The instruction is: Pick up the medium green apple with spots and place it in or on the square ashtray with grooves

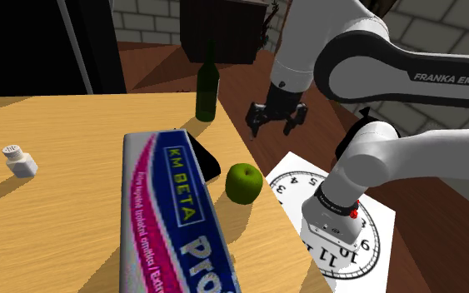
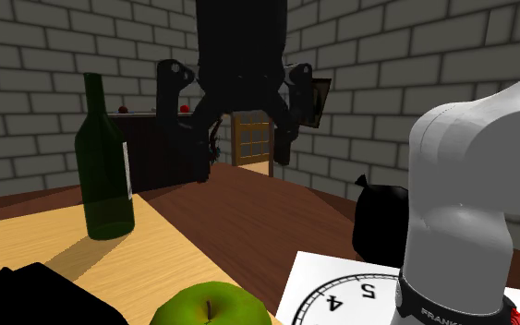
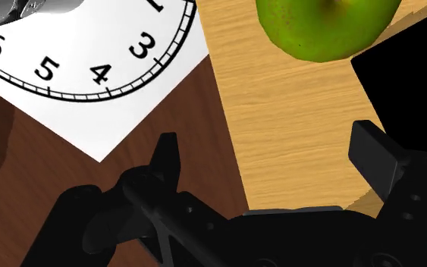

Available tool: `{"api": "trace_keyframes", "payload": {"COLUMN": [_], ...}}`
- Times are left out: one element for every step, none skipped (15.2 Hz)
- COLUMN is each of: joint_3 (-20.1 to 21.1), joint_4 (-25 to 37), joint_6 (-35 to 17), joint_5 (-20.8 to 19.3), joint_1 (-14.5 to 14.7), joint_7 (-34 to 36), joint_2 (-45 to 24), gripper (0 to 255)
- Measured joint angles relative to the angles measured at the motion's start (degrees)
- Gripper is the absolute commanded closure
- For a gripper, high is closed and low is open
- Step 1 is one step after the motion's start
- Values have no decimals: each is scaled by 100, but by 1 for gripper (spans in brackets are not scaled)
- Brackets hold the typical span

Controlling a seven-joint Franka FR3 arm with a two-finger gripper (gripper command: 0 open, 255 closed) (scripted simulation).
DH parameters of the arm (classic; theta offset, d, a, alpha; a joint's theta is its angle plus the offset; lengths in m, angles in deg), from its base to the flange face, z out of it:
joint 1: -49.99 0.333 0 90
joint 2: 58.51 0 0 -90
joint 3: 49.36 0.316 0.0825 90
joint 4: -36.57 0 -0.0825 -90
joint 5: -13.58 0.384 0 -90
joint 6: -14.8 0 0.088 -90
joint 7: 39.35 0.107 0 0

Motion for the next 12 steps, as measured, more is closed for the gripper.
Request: {"api": "trace_keyframes", "payload": {"joint_3": [224, 454, 681, 934, 1160, 1333, 1433, 1511, 1585, 1638, 1684, 1719], "joint_4": [10, 77, 140, 225, 306, 347, 336, 292, 252, 195, 145, 81], "joint_6": [-97, -157, -226, -336, -429, -490, -558, -645, -735, -812, -893, -970], "joint_5": [139, 273, 398, 519, 616, 699, 752, 797, 839, 879, 907, 937], "joint_1": [-33, -69, -115, -195, -286, -335, -361, -374, -385, -377, -383, -378], "joint_7": [285, 580, 872, 1164, 1439, 1660, 1769, 1824, 1862, 1885, 1890, 1889], "joint_2": [-93, -195, -298, -456, -596, -673, -717, -753, -797, -814, -844, -858], "gripper": [0, 0, 0, 0, 0, 0, 0, 0, 0, 0, 0, 0]}}
